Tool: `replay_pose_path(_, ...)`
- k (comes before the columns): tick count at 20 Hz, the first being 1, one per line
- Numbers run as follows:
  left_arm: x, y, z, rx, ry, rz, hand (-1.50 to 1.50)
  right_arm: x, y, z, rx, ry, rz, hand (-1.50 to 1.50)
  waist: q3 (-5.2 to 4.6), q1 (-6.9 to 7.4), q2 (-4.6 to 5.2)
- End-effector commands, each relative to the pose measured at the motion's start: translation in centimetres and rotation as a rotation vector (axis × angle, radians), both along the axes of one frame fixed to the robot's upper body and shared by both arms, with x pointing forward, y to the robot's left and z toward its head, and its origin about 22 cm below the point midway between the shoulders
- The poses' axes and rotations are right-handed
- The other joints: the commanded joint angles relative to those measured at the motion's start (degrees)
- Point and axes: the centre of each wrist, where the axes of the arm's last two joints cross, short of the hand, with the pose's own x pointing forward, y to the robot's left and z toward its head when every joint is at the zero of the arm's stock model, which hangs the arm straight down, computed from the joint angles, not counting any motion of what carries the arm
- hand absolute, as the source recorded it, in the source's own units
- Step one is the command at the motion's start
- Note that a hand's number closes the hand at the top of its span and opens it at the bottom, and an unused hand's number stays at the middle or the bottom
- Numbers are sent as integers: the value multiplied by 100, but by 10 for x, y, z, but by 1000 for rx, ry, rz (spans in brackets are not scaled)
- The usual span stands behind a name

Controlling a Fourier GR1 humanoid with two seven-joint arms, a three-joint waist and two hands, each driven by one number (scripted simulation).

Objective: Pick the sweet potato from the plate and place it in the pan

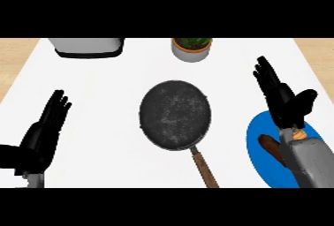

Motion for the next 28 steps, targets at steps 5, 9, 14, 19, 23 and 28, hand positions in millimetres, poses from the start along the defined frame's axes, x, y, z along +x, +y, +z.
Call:
replay_pose_path(5, -7, 17, -17, 260, 110, 22, 0, -15, -4, 22, -281, -256, 275, -150, 93, 110, 134)
replay_pose_path(9, -22, 27, -28, 254, 212, 62, 0, -39, -82, 25, -541, -328, -188, -150, 100, -370, 37)
replay_pose_path(14, -27, 19, -27, 266, 202, 36, 0, -93, -135, 39, -796, -194, -147, -150, 84, -135, 71)
replay_pose_path(19, -27, 3, -31, 252, 191, 32, 0, -119, -136, 59, -1096, -164, -43, -150, 77, -122, 75)
replay_pose_path(23, -25, 13, -18, 276, 194, 19, 0, -118, -117, 82, -1213, -59, 38, -150, 79, 68, 102)
replay_pose_path(28, -14, 0, -14, 261, 200, -15, 0, -128, -65, 83, -1277, 42, 161, -150, 81, 159, 130)
